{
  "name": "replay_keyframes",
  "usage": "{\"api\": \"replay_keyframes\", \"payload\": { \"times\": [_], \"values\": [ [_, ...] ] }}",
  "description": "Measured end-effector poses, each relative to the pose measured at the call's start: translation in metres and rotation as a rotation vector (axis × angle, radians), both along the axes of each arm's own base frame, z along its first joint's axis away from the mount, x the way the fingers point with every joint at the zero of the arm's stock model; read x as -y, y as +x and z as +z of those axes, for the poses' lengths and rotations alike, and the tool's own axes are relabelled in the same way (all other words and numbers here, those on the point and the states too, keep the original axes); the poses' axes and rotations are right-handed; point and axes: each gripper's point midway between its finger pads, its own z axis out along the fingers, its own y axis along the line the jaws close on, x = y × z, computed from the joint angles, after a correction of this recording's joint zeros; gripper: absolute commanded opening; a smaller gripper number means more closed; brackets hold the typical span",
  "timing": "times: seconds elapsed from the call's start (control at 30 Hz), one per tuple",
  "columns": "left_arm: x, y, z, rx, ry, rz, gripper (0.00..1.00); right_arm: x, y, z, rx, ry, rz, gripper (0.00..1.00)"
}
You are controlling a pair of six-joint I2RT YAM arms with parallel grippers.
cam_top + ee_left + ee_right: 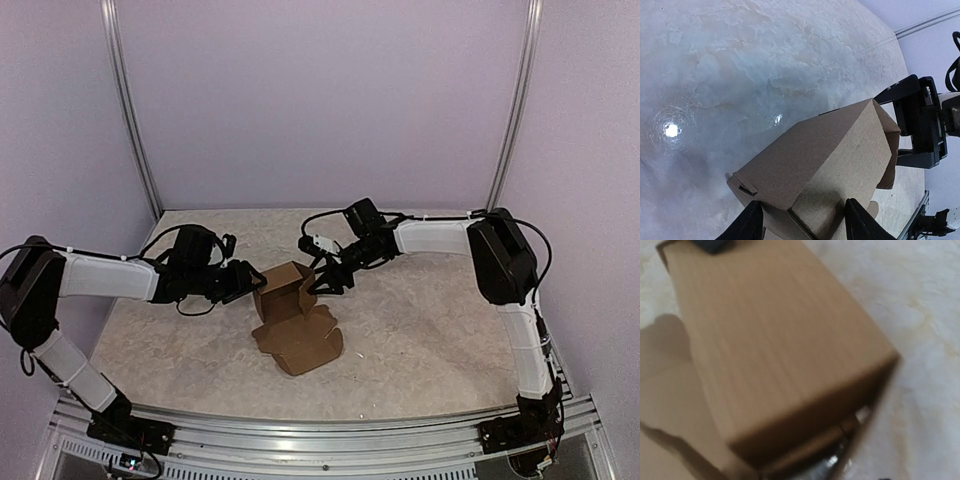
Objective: Fold the paper box
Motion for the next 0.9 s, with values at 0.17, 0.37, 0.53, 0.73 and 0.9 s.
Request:
{"api": "replay_keyframes", "payload": {
  "times": [0.17, 0.37, 0.53, 0.73, 0.9],
  "values": [
    [0.005, -0.001, -0.001, -0.002, -0.014, -0.01, 0.54, -0.008, -0.011, -0.009, -0.029, 0.01, -0.011, 0.61],
    [0.009, -0.003, 0.0, -0.017, -0.04, -0.018, 0.54, 0.005, -0.022, -0.04, -0.104, 0.002, -0.126, 0.55],
    [0.013, -0.006, 0.001, -0.035, -0.062, -0.028, 0.54, 0.006, -0.019, -0.038, -0.146, 0.048, -0.216, 0.51],
    [0.023, -0.007, 0.007, -0.038, -0.083, -0.052, 0.53, -0.006, -0.008, -0.019, -0.157, 0.12, -0.267, 0.48],
    [0.025, -0.004, -0.001, -0.06, -0.086, -0.046, 0.52, -0.008, 0.005, -0.01, -0.133, 0.128, -0.314, 0.49]
  ]
}}
